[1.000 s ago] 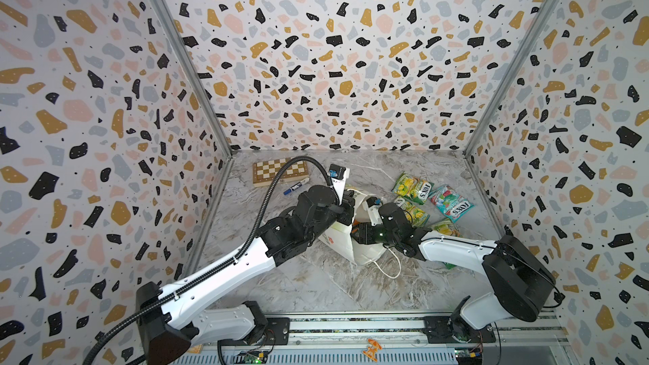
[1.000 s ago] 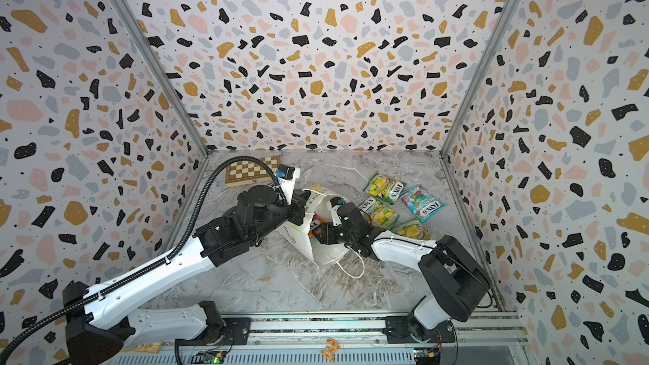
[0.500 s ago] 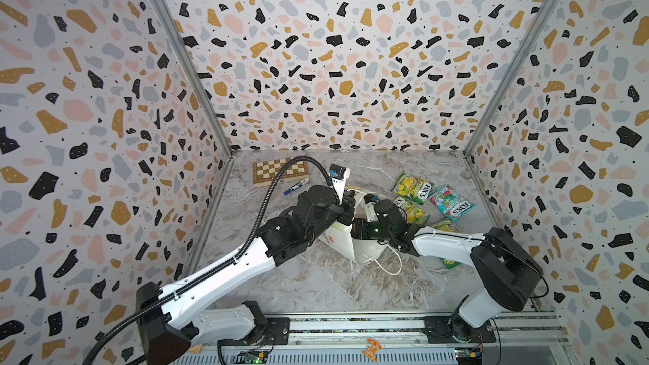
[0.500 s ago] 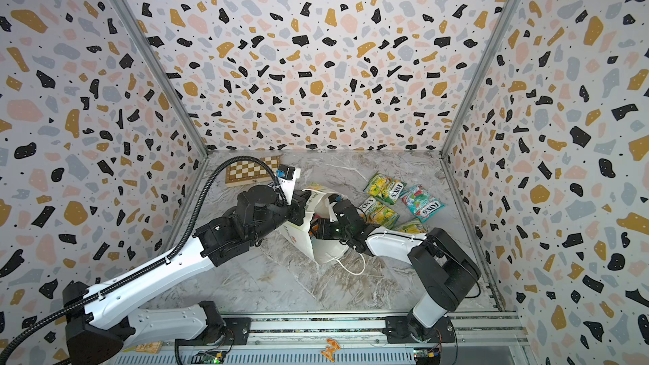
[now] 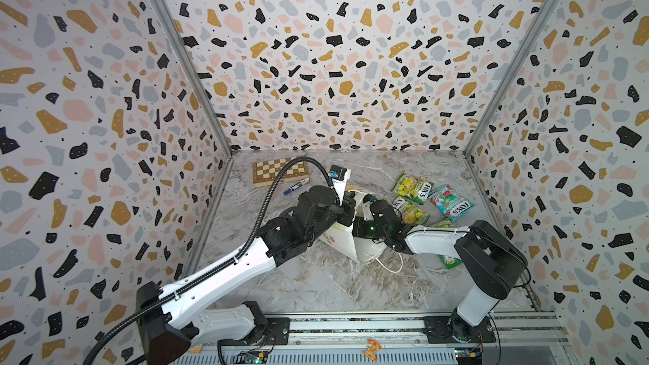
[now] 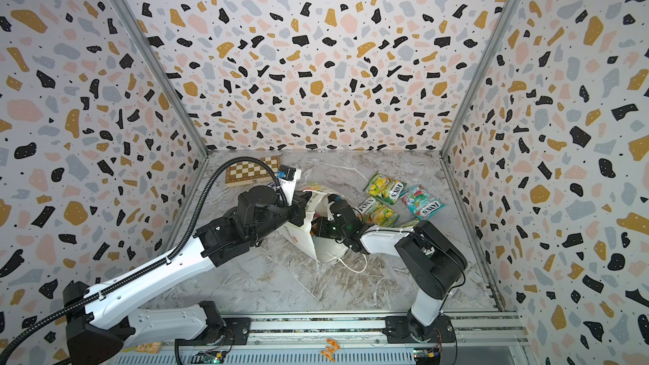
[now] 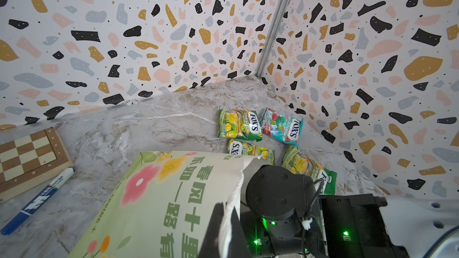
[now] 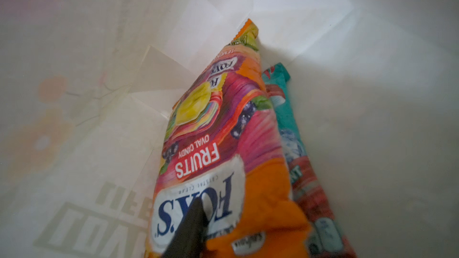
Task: Take the snacks out of the paper bag
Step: Pick up the snack from the paper bag.
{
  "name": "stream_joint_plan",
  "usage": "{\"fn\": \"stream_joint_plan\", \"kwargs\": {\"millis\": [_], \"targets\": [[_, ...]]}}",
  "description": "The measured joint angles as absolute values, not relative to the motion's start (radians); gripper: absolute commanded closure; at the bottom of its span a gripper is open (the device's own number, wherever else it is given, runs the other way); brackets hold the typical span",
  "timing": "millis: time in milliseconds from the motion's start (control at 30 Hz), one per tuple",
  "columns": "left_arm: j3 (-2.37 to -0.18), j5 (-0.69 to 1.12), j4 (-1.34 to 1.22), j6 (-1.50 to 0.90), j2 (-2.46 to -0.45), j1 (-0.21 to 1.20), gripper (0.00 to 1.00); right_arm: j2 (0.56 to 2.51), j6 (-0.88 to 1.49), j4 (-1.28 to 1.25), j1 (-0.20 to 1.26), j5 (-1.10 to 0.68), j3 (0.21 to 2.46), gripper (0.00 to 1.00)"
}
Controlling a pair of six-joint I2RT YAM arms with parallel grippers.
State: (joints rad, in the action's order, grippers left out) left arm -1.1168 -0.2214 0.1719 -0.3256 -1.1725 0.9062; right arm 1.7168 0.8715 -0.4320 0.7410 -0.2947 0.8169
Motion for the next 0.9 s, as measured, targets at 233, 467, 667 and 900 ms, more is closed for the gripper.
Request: {"fn": "stream_joint_plan", "kwargs": {"millis": [233, 467, 667, 900], "targets": [[-1.107, -0.251, 0.172, -0.326, -1.172, 0.906, 1.00, 1.707, 0.828, -0.432, 0.750, -0.292, 0.818, 1.00], [-1.106, -0.303, 0.172, -0.331, -1.174, 0.906, 1.00, 1.618, 0.756, -0.414, 0.752, -0.274, 0.811, 1.00], [-1.106, -0.371, 0.176, -0.341, -1.179, 0.906, 1.00, 1.530, 0.681, -0.363, 0.752, -0.260, 0.810, 1.00], [-1.106, -0.408, 0.181, -0.353, -1.186, 0.906, 1.00, 1.427, 0.596, -0.294, 0.752, -0.245, 0.797, 1.00]]}}
